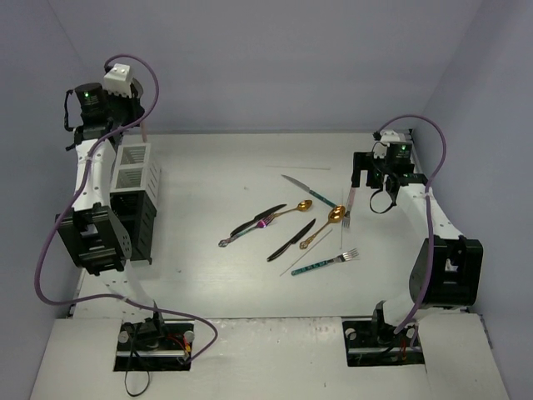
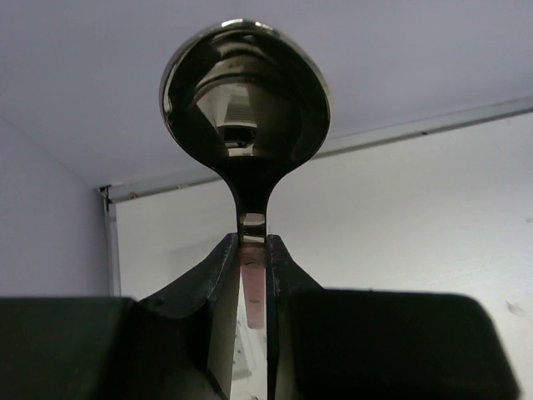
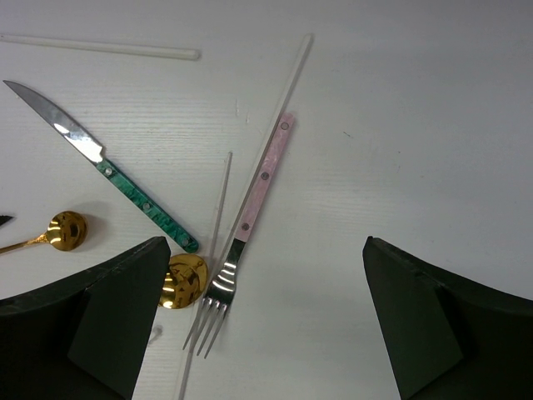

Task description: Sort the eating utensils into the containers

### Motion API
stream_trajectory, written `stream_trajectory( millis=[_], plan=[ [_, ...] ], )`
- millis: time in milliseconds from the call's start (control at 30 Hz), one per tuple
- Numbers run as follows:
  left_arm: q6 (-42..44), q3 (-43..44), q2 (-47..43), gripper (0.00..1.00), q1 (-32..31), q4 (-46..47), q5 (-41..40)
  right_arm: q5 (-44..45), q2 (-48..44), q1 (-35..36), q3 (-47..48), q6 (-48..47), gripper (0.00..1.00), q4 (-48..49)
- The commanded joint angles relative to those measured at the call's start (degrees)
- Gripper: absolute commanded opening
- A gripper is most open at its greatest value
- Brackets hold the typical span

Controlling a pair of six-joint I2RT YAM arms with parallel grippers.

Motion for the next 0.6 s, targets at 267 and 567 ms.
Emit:
stream_trajectory(
  millis=[267, 567],
  plan=[
    [0.4, -13.6, -5.7, 0.0, 5.3, 29.7, 1.5, 0.6, 2.2, -0.2, 1.4, -0.8, 1.0, 2.6],
    [-0.4, -17.9, -5.3, 0.0, 6.3, 30.4, 2.2, 0.7, 3.1, -0.2, 1.6, -0.6, 1.0, 2.6]
  ],
)
